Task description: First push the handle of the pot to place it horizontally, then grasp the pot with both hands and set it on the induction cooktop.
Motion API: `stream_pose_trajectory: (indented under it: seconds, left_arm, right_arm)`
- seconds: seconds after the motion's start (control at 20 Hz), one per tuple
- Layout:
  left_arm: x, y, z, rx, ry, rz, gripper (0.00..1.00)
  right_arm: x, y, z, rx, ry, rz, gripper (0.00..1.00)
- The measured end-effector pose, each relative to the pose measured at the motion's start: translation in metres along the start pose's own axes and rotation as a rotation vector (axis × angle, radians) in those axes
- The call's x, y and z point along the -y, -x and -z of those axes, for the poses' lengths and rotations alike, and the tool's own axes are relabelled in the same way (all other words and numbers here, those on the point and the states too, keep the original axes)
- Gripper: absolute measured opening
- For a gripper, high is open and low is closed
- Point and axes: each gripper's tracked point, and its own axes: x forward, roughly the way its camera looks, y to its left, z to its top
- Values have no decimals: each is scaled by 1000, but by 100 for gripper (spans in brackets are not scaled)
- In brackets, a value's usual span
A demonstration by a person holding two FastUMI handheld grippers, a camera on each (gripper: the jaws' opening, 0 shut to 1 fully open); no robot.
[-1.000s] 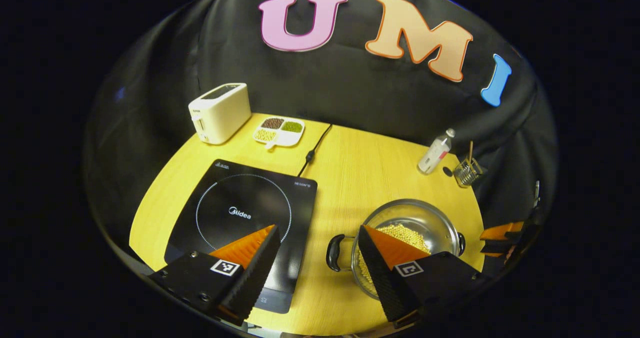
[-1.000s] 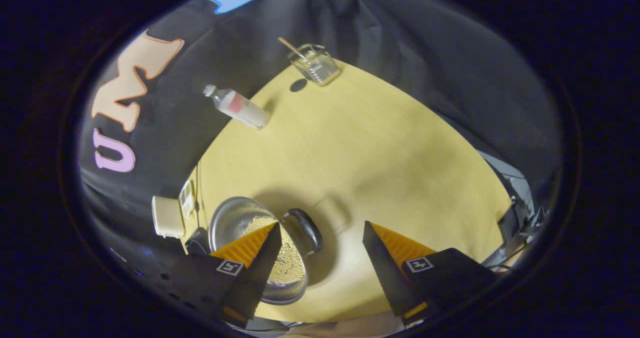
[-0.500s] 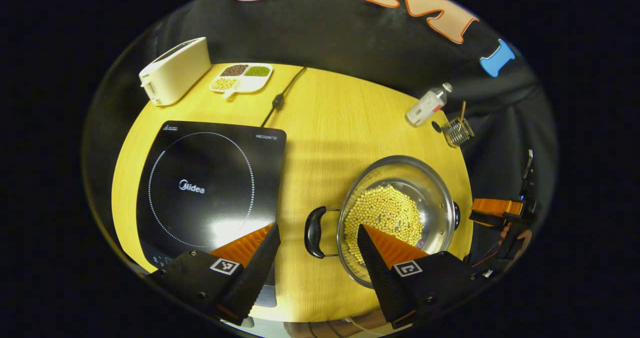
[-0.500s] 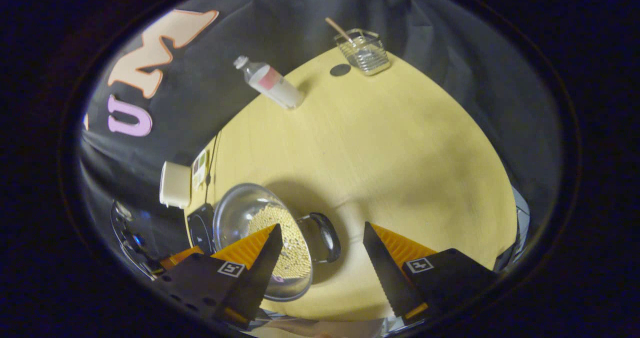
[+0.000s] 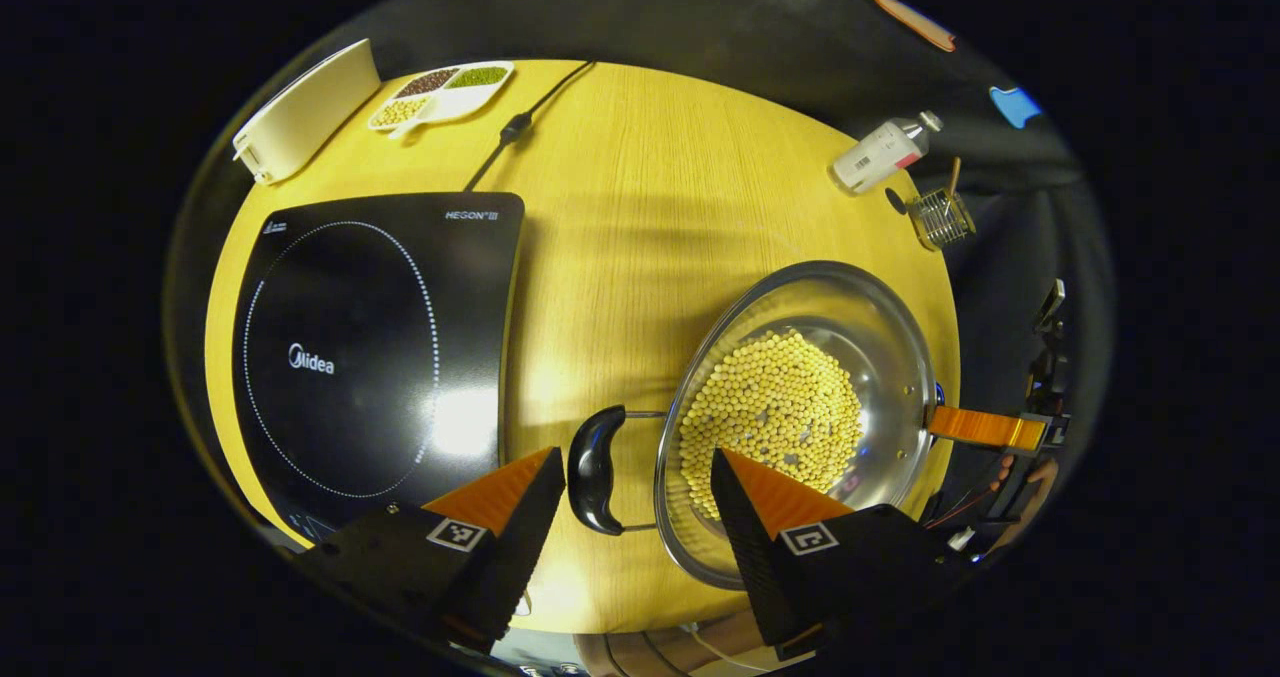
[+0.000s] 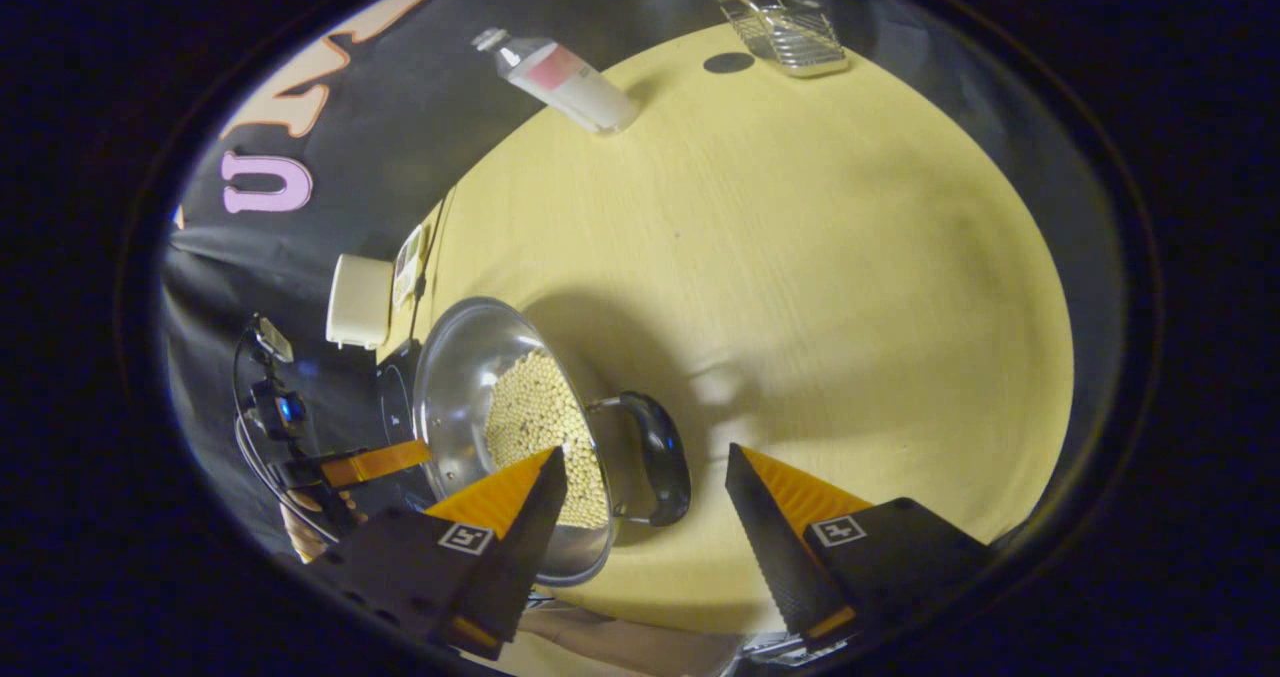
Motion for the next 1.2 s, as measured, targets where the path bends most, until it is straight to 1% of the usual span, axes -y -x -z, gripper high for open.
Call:
stream_pose_trajectory:
  seconds: [0.05, 0.1, 0.15, 0.2, 0.25, 0.3, 0.35, 0.4, 0.45, 0.5, 0.55, 0.6, 0.65, 0.7, 0.75, 0.8, 0.85, 0.9, 0.95, 1.0, 1.1, 1.2]
  left_arm:
    - [0, -3, 2, -10, 11, -4, 94]
    - [-1, -7, 1, -15, 23, -6, 92]
    - [-1, -11, 1, -20, 36, -11, 86]
    - [-3, -13, 1, -27, 45, -19, 86]
    - [-6, -15, 2, -35, 51, -34, 89]
    - [-8, -16, 2, -43, 60, -48, 82]
    - [-10, -18, 2, -47, 66, -57, 75]
    - [-10, -20, 3, -56, 71, -63, 79]
    - [-11, -20, 4, -61, 72, -67, 69]
    - [-10, -20, 5, -72, 61, -66, 69]
    - [-10, -19, 7, -84, 48, -65, 67]
    - [-11, -20, 8, -96, 44, -69, 67]
    - [-11, -19, 10, -106, 43, -74, 65]
    - [-10, -19, 10, -111, 43, -78, 65]
    - [-10, -19, 11, -111, 43, -82, 64]
    - [-9, -17, 10, -107, 46, -87, 63]
    - [-9, -17, 11, -106, 46, -92, 63]
    - [-7, -15, 9, -102, 40, -97, 63]
    - [-6, -15, 9, -100, 27, -105, 62]
    - [-5, -14, 9, -102, 11, -112, 59]
    - [0, -11, 11, -106, -17, -118, 64]
    - [8, -6, 16, -108, -24, -108, 64]
  right_arm:
    - [1, -3, 3, -16, 7, -4, 88]
    - [1, -6, 4, -30, 10, -10, 88]
    - [1, -9, 5, -41, 12, -12, 88]
    - [1, -13, 4, -48, 16, -19, 88]
    - [1, -17, 6, -59, 18, -25, 86]
    - [0, -22, 6, -72, 21, -35, 70]
    - [-2, -26, 9, -86, 18, -39, 70]
    - [-4, -29, 8, -97, 15, -48, 70]
    - [-6, -33, 10, -109, 16, -53, 70]
    - [-7, -33, 9, -124, 7, -67, 70]
    - [-7, -38, 18, -138, 7, -63, 63]
    - [-7, -49, 18, -149, 10, -71, 55]
    - [-8, -39, 12, -154, 9, -74, 48]
    - [-8, -39, 10, -155, 6, -75, 53]
    - [-9, -38, 10, -154, 3, -74, 48]
    - [-9, -38, 9, -150, 4, -71, 53]
    - [-7, -38, 9, -143, 7, -57, 48]
    - [-5, -35, 4, -133, 8, -53, 48]
    - [-5, -36, 8, -130, 8, -46, 47]
    - [-5, -33, 7, -126, 11, -39, 47]
    - [-1, -28, 8, -109, 18, -23, 47]
    - [3, -16, 9, -87, 25, -14, 47]
